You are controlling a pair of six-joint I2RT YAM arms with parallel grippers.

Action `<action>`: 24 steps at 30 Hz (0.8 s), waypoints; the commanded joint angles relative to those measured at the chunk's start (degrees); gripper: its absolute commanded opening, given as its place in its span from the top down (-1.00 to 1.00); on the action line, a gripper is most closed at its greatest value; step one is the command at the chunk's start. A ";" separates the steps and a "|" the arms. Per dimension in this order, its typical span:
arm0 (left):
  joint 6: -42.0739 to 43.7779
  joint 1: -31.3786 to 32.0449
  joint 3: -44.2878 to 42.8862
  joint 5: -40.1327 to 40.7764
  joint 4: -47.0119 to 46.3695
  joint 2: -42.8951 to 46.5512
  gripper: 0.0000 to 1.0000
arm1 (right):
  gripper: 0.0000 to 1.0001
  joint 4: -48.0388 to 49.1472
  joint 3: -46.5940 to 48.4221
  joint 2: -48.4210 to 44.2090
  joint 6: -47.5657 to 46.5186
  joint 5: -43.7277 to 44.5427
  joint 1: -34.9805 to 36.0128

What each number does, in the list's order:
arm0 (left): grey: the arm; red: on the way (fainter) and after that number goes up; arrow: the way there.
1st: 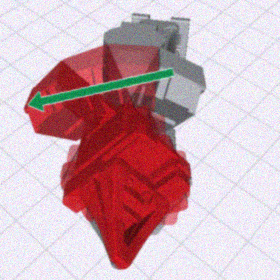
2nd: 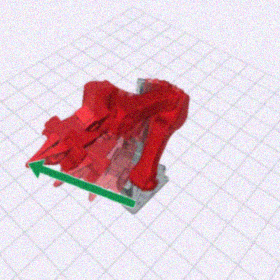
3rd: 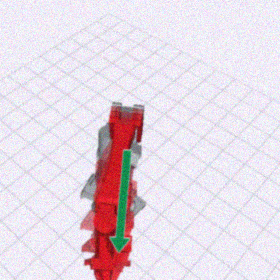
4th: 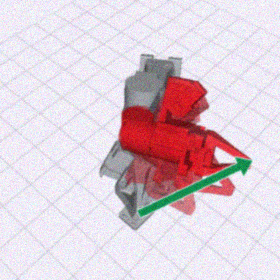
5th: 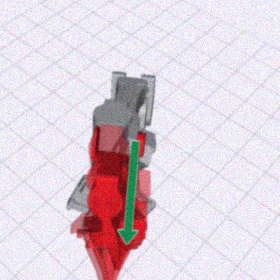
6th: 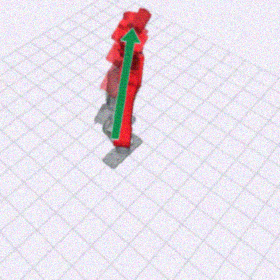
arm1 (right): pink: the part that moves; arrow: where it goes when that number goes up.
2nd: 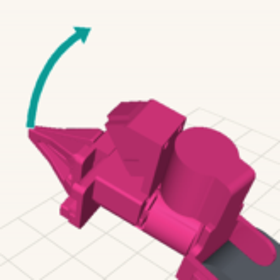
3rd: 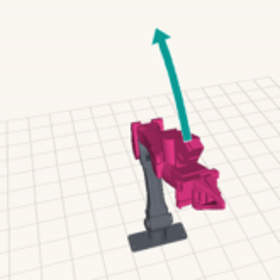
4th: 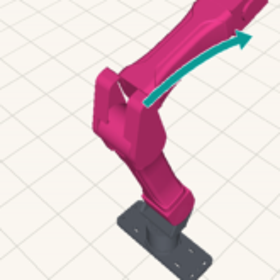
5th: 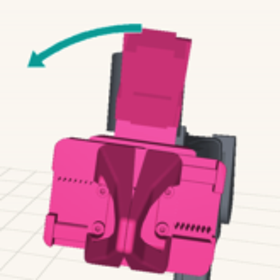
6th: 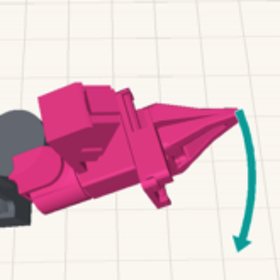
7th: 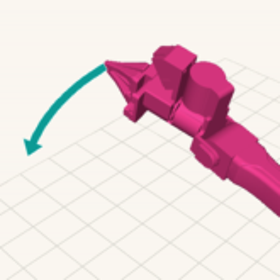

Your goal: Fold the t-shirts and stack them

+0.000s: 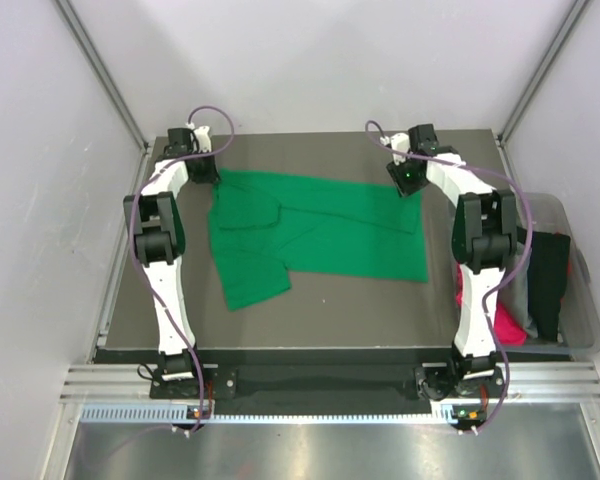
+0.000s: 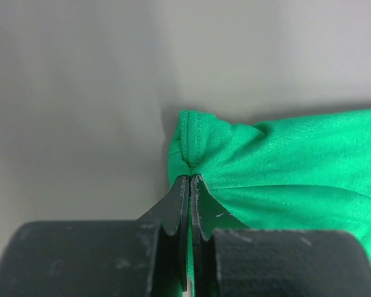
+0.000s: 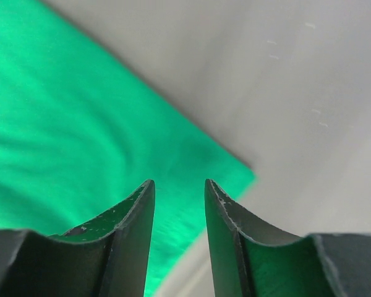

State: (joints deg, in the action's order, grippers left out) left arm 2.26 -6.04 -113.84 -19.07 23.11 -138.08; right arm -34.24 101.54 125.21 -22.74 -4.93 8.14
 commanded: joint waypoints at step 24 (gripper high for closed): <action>1.87 -1.16 3.98 0.35 0.62 4.49 1.00 | 0.77 -15.33 18.78 14.35 -3.62 5.19 -1.99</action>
State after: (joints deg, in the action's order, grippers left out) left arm 3.16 -6.35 -111.20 -19.20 22.90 -136.38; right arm -45.58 117.62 136.38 -26.06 0.34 6.57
